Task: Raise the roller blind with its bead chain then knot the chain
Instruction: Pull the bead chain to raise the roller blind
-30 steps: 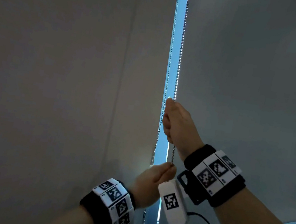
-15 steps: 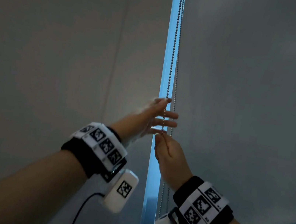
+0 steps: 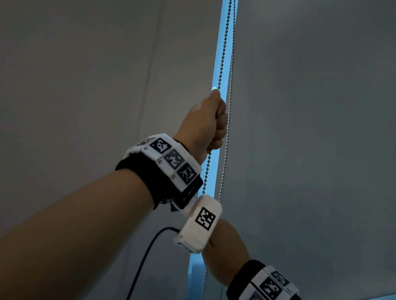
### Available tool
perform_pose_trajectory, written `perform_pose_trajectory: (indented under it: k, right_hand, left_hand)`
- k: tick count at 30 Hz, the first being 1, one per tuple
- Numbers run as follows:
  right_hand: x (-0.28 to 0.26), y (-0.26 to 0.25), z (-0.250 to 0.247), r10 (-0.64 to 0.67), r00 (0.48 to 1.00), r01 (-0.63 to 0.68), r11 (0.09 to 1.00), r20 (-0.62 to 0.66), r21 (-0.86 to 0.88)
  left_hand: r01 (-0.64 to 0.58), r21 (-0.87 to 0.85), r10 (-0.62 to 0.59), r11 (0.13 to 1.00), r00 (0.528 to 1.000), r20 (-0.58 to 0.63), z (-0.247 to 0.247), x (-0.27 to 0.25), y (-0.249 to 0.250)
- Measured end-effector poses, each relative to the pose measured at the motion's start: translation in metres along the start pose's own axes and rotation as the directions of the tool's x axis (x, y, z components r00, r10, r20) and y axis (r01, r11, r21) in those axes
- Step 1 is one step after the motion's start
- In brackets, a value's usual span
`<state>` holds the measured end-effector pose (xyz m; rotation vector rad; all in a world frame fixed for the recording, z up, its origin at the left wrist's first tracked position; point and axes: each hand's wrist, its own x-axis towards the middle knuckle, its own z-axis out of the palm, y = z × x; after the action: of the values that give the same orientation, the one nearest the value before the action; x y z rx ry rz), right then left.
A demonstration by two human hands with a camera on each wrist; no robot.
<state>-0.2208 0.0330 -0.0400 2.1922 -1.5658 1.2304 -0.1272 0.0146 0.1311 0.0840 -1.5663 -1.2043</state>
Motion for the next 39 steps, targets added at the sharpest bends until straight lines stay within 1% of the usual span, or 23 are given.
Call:
perform_pose_trajectory:
  k: [2, 5, 7, 8, 11, 13, 15, 18, 20, 22, 24, 26, 28, 31, 33, 35, 37, 39]
  right_hand:
    - [-0.001, 0.007, 0.004, 0.003, 1.0, -0.002, 0.999, 0.02, -0.047]
    - [0.0, 0.006, 0.003, -0.02, 1.0, 0.02, 0.999, 0.017, 0.033]
    - [0.004, 0.002, 0.0, -0.031, 0.999, 0.036, 0.992, -0.038, 0.118]
    - [0.007, 0.001, -0.004, -0.013, 0.997, 0.028, 0.981, -0.082, 0.19]
    - [0.022, -0.004, -0.017, 0.108, 0.973, -0.003, 0.89, -0.204, 0.456]
    - [0.034, -0.008, -0.027, 0.14, 0.951, 0.031, 0.844, -0.275, 0.535]
    - [0.046, -0.013, -0.036, 0.14, 0.94, 0.063, 0.826, -0.311, 0.56]
    - [0.061, -0.027, -0.048, 0.129, 0.951, 0.077, 0.782, -0.281, 0.619]
    - [0.07, -0.04, -0.055, 0.126, 0.963, 0.063, 0.755, -0.239, 0.653]
    - [0.079, -0.049, -0.06, 0.139, 0.967, 0.049, 0.72, -0.213, 0.692]
    - [0.085, -0.056, -0.067, 0.163, 0.967, 0.024, 0.707, -0.196, 0.707]
    - [0.089, -0.058, -0.07, 0.189, 0.969, -0.02, 0.699, -0.158, 0.715]
    - [0.087, -0.059, -0.067, 0.202, 0.972, -0.055, 0.69, -0.119, 0.721]
    - [0.079, -0.056, -0.054, 0.156, 0.967, 0.009, 0.768, -0.201, 0.64]
    - [0.074, -0.05, -0.047, 0.128, 0.957, 0.052, 0.804, -0.258, 0.593]
    - [0.071, -0.04, -0.04, 0.096, 0.949, 0.094, 0.824, -0.3, 0.558]
    - [0.068, -0.028, -0.03, 0.075, 0.945, 0.103, 0.856, -0.319, 0.507]
    - [0.062, -0.019, -0.017, 0.072, 0.953, 0.089, 0.863, -0.295, 0.498]
  left_hand:
    - [-0.008, 0.029, 0.008, 1.0, 1.0, 0.012, -0.001, -0.002, -0.007]
    - [-0.024, 0.054, 0.023, 0.998, 1.0, 0.017, -0.008, -0.005, -0.016]
    - [-0.024, 0.06, 0.023, 0.998, 1.0, 0.018, -0.012, -0.009, -0.023]
    - [-0.018, 0.062, 0.017, 0.998, 1.0, 0.018, -0.014, -0.012, -0.028]
    - [0.025, 0.069, -0.025, 0.997, 1.0, 0.005, -0.016, -0.031, -0.053]
    - [0.066, 0.086, -0.066, 0.994, 0.998, -0.006, -0.019, -0.047, -0.075]
    - [0.129, 0.098, -0.128, 0.987, 0.992, -0.012, -0.024, -0.062, -0.095]
    - [0.199, 0.113, -0.201, 0.974, 0.979, 0.013, -0.035, -0.08, -0.115]
    - [0.19, 0.175, -0.2, 0.966, 0.979, 0.04, -0.041, -0.087, -0.122]
    - [0.136, 0.189, -0.156, 0.972, 0.983, 0.095, -0.045, -0.089, -0.127]
    - [0.1, 0.204, -0.134, 0.974, 0.979, 0.155, -0.047, -0.091, -0.131]
    - [0.147, 0.239, -0.194, 0.96, 0.963, 0.189, -0.051, -0.096, -0.135]
    - [0.198, 0.272, -0.265, 0.942, 0.934, 0.238, -0.057, -0.102, -0.139]
    - [0.242, 0.334, -0.349, 0.911, 0.884, 0.31, -0.065, -0.107, -0.138]
    - [0.251, 0.32, -0.361, 0.913, 0.862, 0.354, -0.072, -0.103, -0.136]
    - [0.255, 0.249, -0.336, 0.934, 0.867, 0.369, -0.077, -0.093, -0.131]
    - [0.252, 0.174, -0.298, 0.952, 0.894, 0.334, -0.076, -0.077, -0.12]
    - [0.23, 0.111, -0.253, 0.967, 0.921, 0.297, -0.068, -0.06, -0.1]
